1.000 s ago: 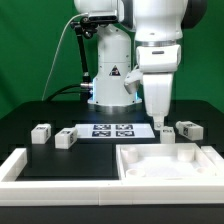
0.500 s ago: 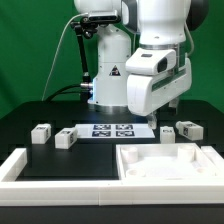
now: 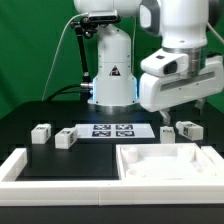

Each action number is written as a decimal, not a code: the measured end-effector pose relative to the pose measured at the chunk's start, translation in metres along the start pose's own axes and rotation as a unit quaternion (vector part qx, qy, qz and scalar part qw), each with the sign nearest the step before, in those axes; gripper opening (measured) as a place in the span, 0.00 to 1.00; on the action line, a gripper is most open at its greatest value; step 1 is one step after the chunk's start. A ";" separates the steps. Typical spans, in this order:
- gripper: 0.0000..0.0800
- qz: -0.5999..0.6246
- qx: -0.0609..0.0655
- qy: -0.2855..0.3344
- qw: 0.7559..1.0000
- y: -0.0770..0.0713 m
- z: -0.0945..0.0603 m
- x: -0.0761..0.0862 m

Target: Assemble one leg

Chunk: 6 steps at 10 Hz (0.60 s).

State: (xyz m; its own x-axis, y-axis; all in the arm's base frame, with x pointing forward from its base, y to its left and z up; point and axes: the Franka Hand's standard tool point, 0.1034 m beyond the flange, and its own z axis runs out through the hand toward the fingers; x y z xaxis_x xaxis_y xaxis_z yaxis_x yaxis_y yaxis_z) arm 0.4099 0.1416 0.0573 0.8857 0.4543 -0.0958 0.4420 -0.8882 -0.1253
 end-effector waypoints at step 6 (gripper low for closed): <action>0.81 -0.014 0.023 -0.142 0.989 -0.031 0.001 -0.008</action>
Offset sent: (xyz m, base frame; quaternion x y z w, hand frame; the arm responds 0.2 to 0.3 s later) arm 0.0000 0.0000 0.0000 0.0000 -0.0799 0.0000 0.9968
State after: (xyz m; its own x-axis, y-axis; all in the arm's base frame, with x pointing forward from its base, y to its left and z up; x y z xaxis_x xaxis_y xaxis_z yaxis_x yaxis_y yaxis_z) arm 0.3888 0.1650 0.0614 0.7944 0.4856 -0.3648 0.4531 -0.8738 -0.1763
